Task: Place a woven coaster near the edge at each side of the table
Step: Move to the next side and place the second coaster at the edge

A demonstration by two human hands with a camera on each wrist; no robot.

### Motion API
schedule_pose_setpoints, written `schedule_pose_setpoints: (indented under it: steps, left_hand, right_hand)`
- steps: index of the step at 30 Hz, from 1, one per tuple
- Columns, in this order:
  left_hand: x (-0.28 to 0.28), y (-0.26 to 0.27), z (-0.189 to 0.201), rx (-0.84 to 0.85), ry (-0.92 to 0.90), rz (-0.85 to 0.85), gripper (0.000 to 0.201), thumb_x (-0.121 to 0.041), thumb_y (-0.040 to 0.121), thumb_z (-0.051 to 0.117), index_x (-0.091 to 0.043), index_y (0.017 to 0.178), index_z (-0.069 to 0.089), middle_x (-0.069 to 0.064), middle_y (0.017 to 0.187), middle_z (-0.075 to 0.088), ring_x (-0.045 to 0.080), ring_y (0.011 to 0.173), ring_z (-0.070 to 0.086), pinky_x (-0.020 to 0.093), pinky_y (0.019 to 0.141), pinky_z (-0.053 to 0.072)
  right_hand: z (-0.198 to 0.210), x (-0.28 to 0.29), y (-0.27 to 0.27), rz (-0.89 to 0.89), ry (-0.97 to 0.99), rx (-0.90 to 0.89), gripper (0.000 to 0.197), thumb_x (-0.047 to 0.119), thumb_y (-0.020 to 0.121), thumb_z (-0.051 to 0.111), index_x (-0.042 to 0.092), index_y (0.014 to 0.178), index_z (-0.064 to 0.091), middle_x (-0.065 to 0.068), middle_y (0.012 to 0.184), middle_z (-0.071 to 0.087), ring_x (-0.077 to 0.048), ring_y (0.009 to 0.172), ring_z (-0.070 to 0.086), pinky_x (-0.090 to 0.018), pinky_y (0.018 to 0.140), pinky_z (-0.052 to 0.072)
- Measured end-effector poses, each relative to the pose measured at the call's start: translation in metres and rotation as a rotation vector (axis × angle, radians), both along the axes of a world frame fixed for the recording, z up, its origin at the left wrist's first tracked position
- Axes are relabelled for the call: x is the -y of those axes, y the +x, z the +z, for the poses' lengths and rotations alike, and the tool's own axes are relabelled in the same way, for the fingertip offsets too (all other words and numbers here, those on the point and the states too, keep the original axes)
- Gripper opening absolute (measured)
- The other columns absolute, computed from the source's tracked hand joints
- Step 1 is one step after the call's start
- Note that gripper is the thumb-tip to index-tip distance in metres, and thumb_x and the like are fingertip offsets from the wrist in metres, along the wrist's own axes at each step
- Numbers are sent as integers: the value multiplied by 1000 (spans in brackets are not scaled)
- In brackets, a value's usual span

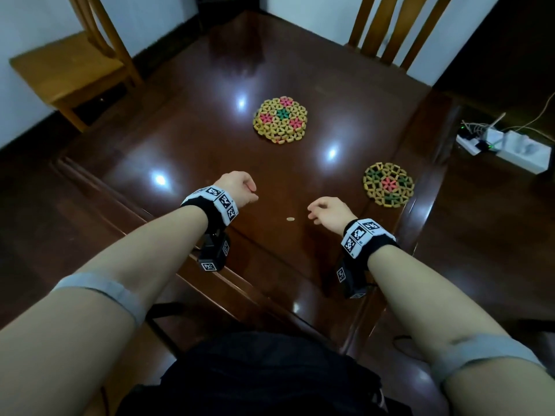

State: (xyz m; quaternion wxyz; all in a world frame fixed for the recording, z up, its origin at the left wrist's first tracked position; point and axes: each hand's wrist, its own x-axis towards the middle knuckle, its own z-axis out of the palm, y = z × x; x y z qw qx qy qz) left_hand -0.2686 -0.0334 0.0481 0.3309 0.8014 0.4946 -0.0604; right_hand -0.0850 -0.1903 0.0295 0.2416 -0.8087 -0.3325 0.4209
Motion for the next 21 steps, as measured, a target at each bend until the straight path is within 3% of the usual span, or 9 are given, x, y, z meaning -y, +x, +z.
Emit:
schedule_pose_setpoints:
  steps: [5, 8, 13, 18, 21]
  left_hand:
    - [-40, 5, 1, -2, 8, -10, 9, -30, 82, 65, -22, 87, 65, -2, 97, 68, 16, 91, 64, 27, 74, 48]
    - [-81, 20, -7, 21, -13, 16, 13, -28, 82, 67, -22, 93, 65, -1, 102, 68, 16, 93, 63, 28, 77, 49]
    - [-155, 61, -28, 117, -37, 38, 39, -30, 79, 72, -18, 114, 60, -1, 115, 65, 12, 98, 58, 26, 82, 44]
    - [-210, 100, -47, 165, -29, 10, 56, -36, 77, 73, -18, 127, 54, 1, 127, 60, 19, 116, 56, 32, 94, 44]
    - [-231, 114, -59, 145, -5, -63, 65, -40, 73, 75, -21, 130, 51, 5, 133, 52, 25, 123, 50, 39, 102, 43]
  right_hand:
    - [-9, -38, 7, -67, 15, -70, 17, 19, 92, 48, 23, 82, 62, 2, 83, 70, -24, 86, 69, -36, 93, 53]
    - [-6, -72, 16, -110, 8, -70, 17, 16, 92, 48, 16, 99, 63, -6, 101, 70, -22, 89, 66, -33, 91, 49]
    - [-10, -137, 37, -191, -7, 12, 21, 20, 92, 51, 12, 105, 66, -8, 113, 67, -23, 106, 62, -35, 98, 46]
    - [-14, -200, 55, -286, -73, 39, 40, 23, 92, 52, 12, 131, 51, -6, 133, 56, -24, 124, 52, -33, 107, 39]
    - [-21, -229, 63, -336, -110, 57, 44, 23, 91, 52, 10, 133, 47, -8, 131, 57, -25, 122, 53, -33, 102, 39]
